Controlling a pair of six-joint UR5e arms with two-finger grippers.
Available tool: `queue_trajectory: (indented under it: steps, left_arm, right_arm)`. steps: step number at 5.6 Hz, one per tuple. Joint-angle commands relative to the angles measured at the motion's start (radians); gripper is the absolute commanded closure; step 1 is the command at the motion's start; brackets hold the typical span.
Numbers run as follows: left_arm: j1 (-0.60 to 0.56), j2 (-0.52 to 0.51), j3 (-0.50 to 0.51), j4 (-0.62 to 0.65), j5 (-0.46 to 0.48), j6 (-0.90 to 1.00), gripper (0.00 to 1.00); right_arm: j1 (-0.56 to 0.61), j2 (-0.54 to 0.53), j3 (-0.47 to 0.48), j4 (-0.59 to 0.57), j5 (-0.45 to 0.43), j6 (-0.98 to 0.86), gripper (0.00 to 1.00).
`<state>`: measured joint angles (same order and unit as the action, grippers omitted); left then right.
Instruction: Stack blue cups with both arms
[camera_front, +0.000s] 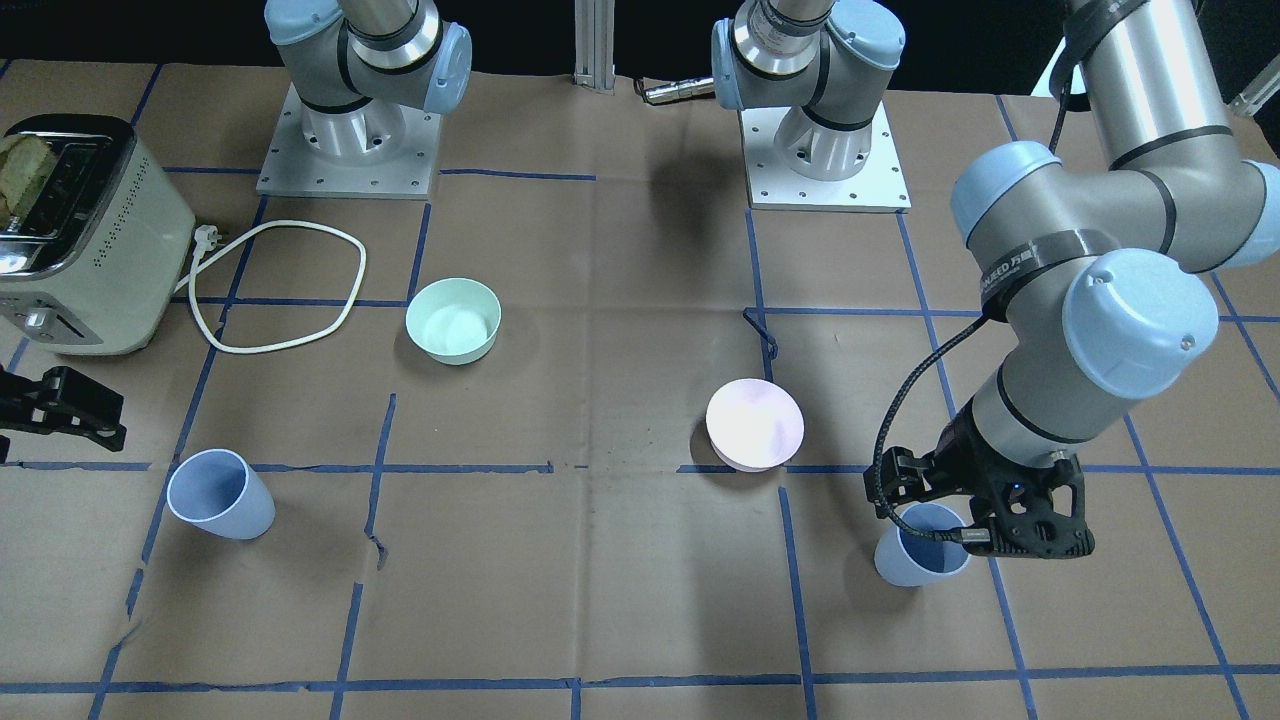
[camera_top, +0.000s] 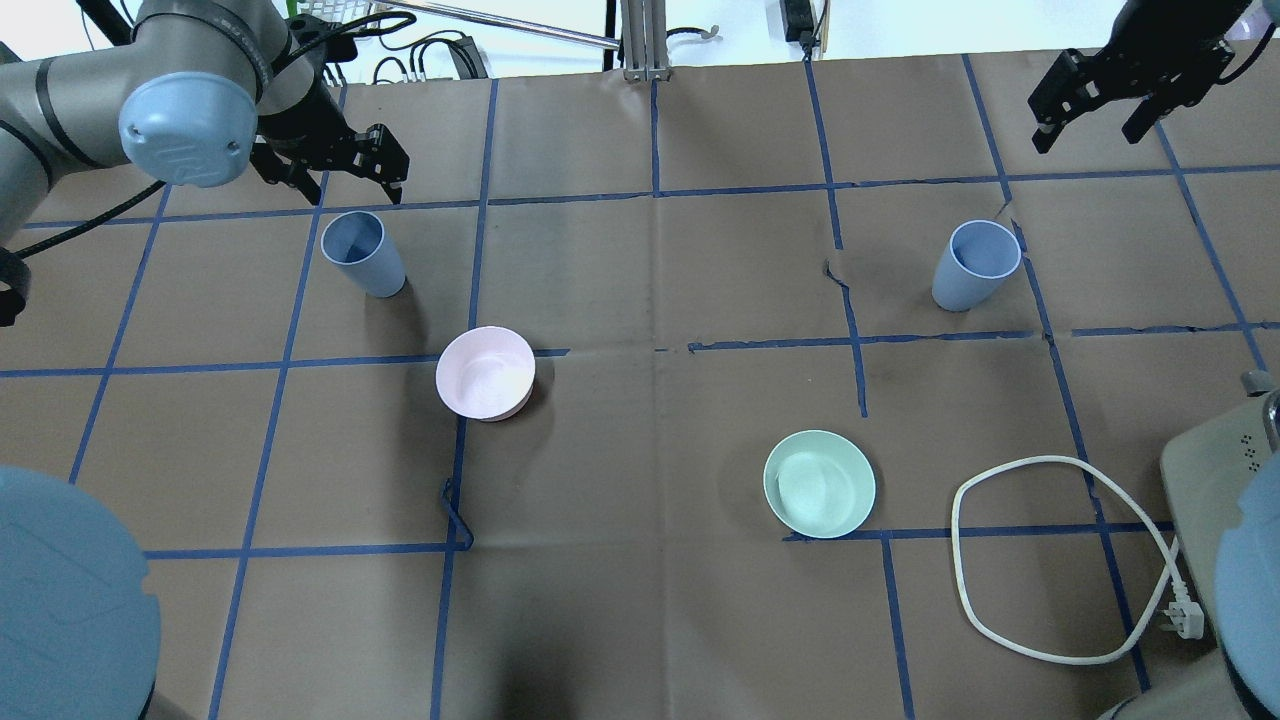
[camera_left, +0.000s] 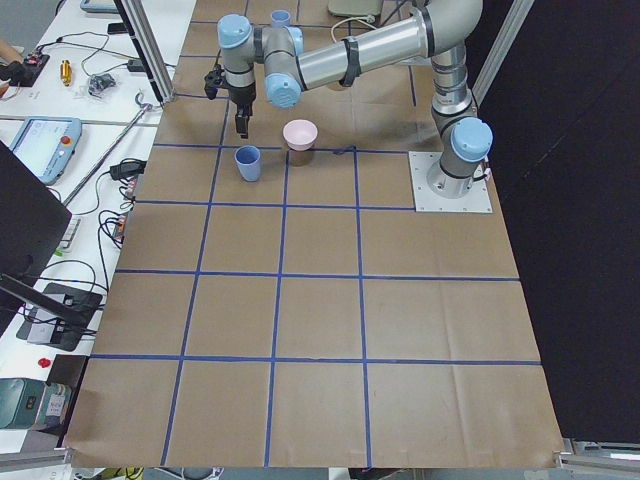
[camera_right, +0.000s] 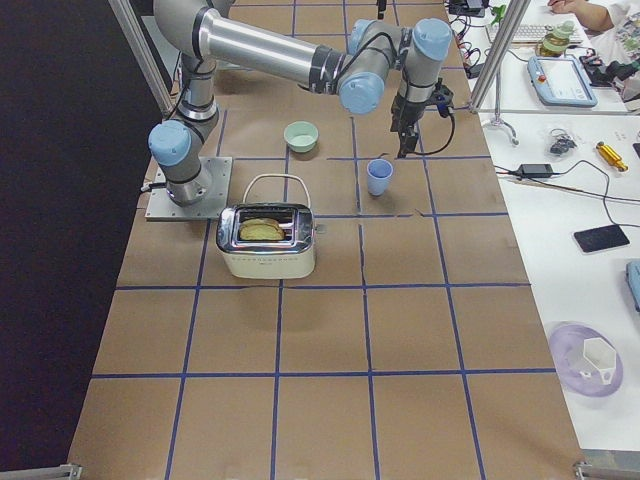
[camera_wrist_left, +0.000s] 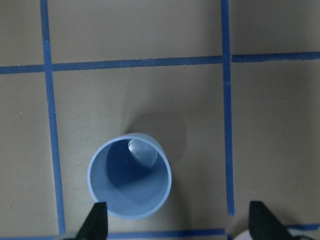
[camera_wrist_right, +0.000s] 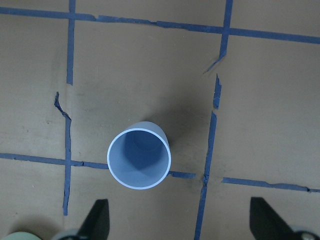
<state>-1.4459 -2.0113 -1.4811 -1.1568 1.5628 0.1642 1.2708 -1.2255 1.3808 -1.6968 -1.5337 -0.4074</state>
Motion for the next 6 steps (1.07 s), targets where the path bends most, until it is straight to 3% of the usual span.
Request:
queue_trajectory:
  steps: [1, 2, 3, 4, 5, 6]
  left_arm:
    - [0.001, -0.085, -0.008, 0.065, -0.003, -0.006, 0.01]
    - [0.001, -0.102, -0.043, 0.072, 0.0, -0.002, 0.01]
    - [0.001, -0.103, -0.059, 0.092, -0.001, 0.0, 0.07]
    - [0.001, -0.104, -0.059, 0.092, -0.003, -0.003, 0.47]
    - [0.001, -0.104, -0.059, 0.092, -0.003, -0.008, 0.83]
    - [0.001, -0.101, -0.054, 0.092, -0.003, -0.006, 0.98]
  right_arm:
    - [-0.002, 0.026, 0.218, -0.28, 0.027, 0.001, 0.0]
    - [-0.002, 0.027, 0.292, -0.375, 0.02, 0.002, 0.0]
    - [-0.002, 0.043, 0.299, -0.376, 0.015, 0.002, 0.0]
    - [-0.002, 0.055, 0.3, -0.373, 0.013, 0.001, 0.04]
    - [-0.002, 0.06, 0.302, -0.365, 0.003, 0.001, 0.27]
    - [-0.002, 0.06, 0.302, -0.362, -0.012, 0.001, 0.67]
